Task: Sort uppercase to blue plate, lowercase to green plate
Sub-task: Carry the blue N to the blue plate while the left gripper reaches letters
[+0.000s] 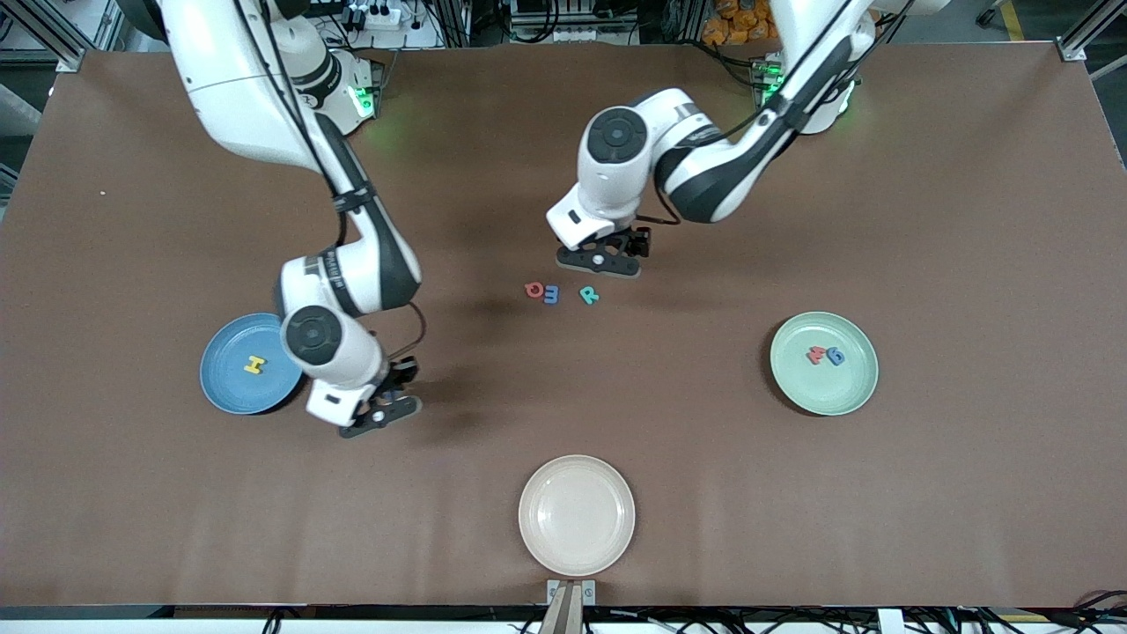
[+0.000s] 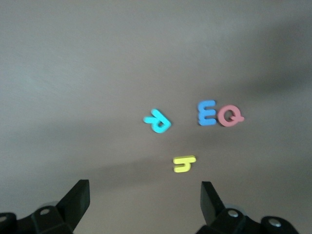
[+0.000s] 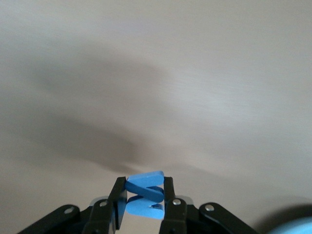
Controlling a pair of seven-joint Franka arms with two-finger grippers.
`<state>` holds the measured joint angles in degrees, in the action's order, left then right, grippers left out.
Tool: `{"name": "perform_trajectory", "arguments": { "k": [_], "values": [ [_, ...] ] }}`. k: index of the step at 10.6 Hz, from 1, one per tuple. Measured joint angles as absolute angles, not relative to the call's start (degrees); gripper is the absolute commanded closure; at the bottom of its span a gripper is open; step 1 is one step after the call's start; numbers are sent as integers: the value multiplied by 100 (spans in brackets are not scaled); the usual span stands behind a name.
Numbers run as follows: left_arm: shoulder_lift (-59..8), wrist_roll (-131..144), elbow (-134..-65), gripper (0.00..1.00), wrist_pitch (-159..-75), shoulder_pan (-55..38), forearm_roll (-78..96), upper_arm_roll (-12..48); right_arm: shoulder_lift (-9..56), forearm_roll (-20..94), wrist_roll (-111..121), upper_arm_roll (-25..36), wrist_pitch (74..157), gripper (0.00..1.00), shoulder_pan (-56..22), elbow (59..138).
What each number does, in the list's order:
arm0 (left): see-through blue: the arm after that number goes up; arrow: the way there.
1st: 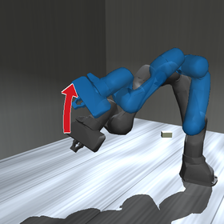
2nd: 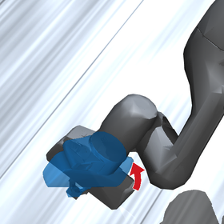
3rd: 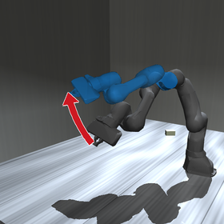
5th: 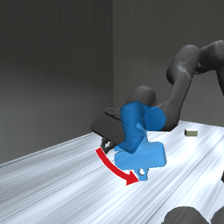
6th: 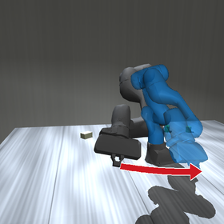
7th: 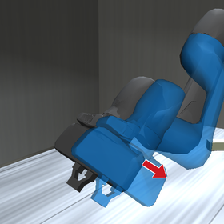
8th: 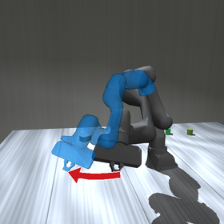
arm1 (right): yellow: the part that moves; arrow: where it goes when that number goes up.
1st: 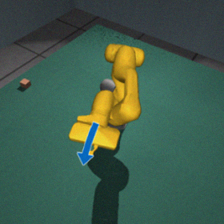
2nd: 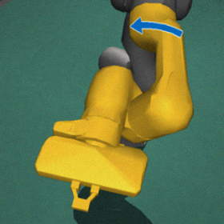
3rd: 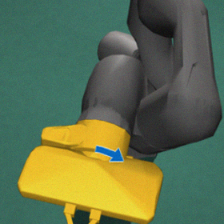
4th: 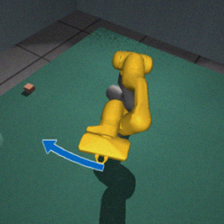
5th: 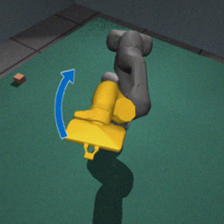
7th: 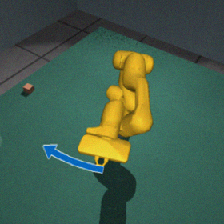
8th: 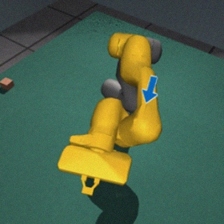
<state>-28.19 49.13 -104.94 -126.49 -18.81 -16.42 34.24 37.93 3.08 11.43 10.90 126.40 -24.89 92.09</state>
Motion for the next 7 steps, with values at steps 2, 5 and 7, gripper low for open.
{"name": "perform_trajectory", "arguments": {
  "k": [2,5,7],
  "values": [
    [-3211,5612,-10503,0,-13029,-2208,-1970,3424,3753,307,2305,1344,12521,100,-2048,9211],
    [-3556,6088,-10498,0,-13312,-2495,-2120,3372,3751,311,3712,1360,12307,98,-1135,9217],
    [-3610,6084,-10471,0,-13388,-2489,-2189,3257,3751,316,4187,1351,12210,2,-798,9230]
  ]
}}
